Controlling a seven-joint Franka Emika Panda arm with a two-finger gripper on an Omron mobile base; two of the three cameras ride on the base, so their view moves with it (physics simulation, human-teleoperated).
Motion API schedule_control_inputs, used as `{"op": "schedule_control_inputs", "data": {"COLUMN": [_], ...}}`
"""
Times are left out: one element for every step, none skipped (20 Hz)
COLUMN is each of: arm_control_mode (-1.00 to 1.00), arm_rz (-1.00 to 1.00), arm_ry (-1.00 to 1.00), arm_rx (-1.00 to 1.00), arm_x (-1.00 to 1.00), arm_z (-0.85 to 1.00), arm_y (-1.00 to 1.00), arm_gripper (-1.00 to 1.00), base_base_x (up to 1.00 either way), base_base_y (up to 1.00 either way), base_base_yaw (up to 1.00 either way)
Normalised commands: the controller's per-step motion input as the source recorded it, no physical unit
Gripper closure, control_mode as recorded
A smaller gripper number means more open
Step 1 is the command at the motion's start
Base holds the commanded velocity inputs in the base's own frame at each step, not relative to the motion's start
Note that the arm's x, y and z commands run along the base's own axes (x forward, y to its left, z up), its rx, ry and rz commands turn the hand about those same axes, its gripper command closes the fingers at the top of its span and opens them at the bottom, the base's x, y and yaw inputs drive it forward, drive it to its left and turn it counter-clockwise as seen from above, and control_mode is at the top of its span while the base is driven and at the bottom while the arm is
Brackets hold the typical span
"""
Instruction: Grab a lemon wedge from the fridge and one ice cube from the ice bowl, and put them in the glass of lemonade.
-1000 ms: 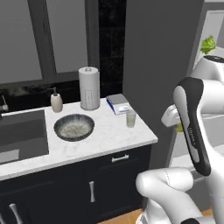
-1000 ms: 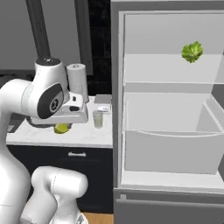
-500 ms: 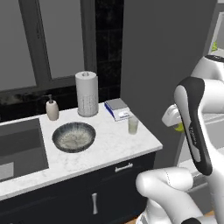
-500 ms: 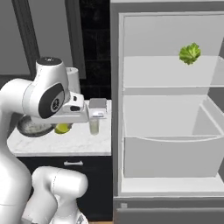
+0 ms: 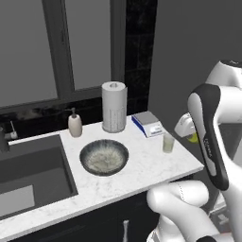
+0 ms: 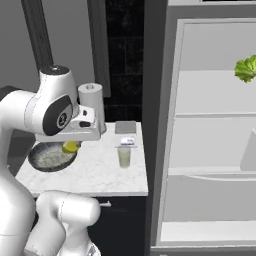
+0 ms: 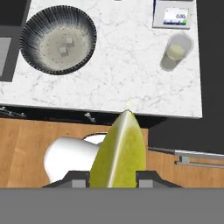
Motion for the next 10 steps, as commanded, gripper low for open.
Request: {"op": "schedule_control_inputs", "data": {"arm_control_mode": [1.0,1.0,1.0,1.0,1.0,1.0,-1.0,-1.0,-1.0,-1.0], "arm_rz": [0.0,0.0,0.0,0.0,0.0,0.0,-0.05,-0.07,-0.08,-0.1], "arm_ry": [0.0,0.0,0.0,0.0,0.0,0.0,0.17,0.15,0.15,0.15], "arm_rx": [0.0,0.0,0.0,0.0,0.0,0.0,0.0,0.0,0.0,0.0], "arm_x": [0.0,0.0,0.0,0.0,0.0,0.0,0.32,0.36,0.36,0.39], "arm_z": [0.0,0.0,0.0,0.0,0.0,0.0,0.0,-0.01,0.0,0.0], "arm_y": [0.0,0.0,0.0,0.0,0.0,0.0,0.0,0.0,0.0,0.0], "arm_gripper": [1.0,1.0,1.0,1.0,1.0,1.0,1.0,1.0,1.0,1.0], "base_base_x": [0.56,0.52,0.39,0.31,0.28,0.3,0.0,0.0,0.0,0.0], "base_base_y": [0.0,0.0,0.0,0.0,0.0,0.0,0.0,0.0,0.0,0.0], "base_base_yaw": [0.0,0.0,0.0,-0.01,-0.02,-0.03,0.0,0.0,0.0,0.0]}}
